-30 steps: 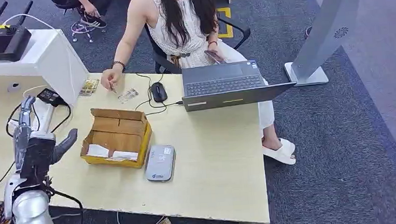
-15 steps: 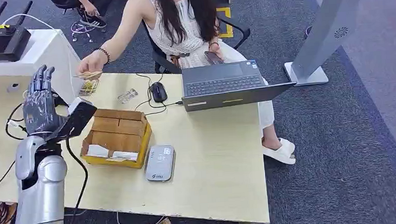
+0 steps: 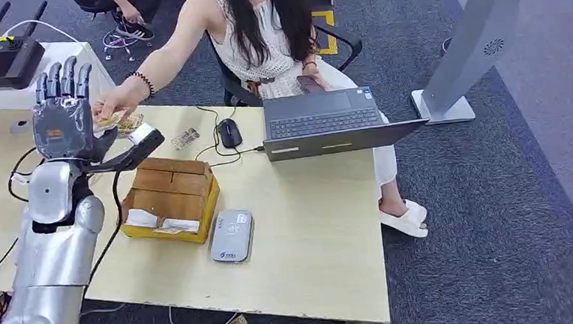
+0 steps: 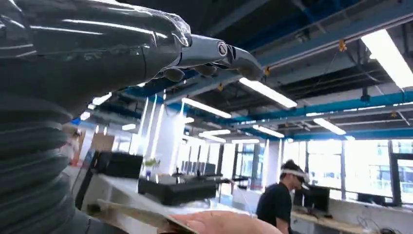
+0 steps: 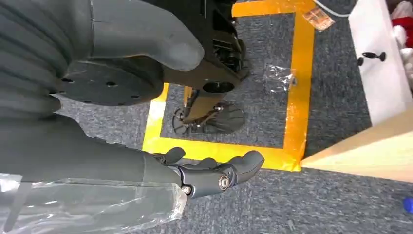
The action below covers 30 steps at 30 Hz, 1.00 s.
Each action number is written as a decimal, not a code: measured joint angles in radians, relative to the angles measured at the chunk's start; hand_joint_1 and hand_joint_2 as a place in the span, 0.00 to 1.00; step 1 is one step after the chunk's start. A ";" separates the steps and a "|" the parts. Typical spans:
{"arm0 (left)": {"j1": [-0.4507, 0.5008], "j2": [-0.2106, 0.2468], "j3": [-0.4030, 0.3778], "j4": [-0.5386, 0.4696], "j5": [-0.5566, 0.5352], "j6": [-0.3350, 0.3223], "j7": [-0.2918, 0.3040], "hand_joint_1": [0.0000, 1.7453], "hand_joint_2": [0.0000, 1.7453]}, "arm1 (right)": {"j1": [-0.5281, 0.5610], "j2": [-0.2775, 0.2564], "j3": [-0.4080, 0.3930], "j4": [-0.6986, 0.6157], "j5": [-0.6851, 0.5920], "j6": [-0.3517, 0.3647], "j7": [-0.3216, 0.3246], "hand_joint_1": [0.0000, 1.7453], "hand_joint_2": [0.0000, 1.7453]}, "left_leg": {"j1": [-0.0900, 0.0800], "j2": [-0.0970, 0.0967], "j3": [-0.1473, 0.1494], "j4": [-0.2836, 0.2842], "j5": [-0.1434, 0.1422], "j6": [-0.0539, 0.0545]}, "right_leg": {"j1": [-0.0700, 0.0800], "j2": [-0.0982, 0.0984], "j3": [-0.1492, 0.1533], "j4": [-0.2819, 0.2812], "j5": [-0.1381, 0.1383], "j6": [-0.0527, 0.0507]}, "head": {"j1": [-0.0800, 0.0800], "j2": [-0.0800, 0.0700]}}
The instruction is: Pass the card to the sensor for recognition and then transmit it.
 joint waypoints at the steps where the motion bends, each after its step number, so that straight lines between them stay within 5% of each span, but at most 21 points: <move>1: -0.006 0.003 -0.008 0.008 -0.011 0.008 0.007 0.00 1.00 | -0.001 0.000 -0.001 0.002 0.001 0.000 0.002 0.00 1.00 | 0.000 0.000 0.000 0.000 0.000 0.000 | 0.000 0.000 0.000 0.000 0.000 0.000 | 0.000 0.000; 17: -0.024 0.021 -0.032 0.053 -0.023 0.013 0.015 0.00 1.00 | -0.005 0.001 -0.002 0.013 0.003 0.000 0.003 0.00 1.00 | 0.000 0.000 0.000 0.000 0.000 0.000 | 0.000 0.000 0.000 0.000 0.000 0.000 | 0.000 0.000; 18: -0.024 0.022 -0.032 0.055 -0.023 0.013 0.015 0.99 1.00 | -0.005 0.001 -0.003 0.014 0.003 0.000 0.003 0.00 1.00 | 0.000 0.000 0.000 0.000 0.000 0.000 | 0.000 0.000 0.000 0.000 0.000 0.000 | 0.000 0.000; 30: -0.024 0.029 -0.037 0.065 -0.012 0.011 -0.003 1.00 1.00 | -0.005 0.002 -0.003 0.018 0.011 -0.001 0.007 0.00 1.00 | 0.000 0.000 0.000 0.000 0.000 0.000 | 0.000 0.000 0.000 0.000 0.000 0.000 | 0.000 0.000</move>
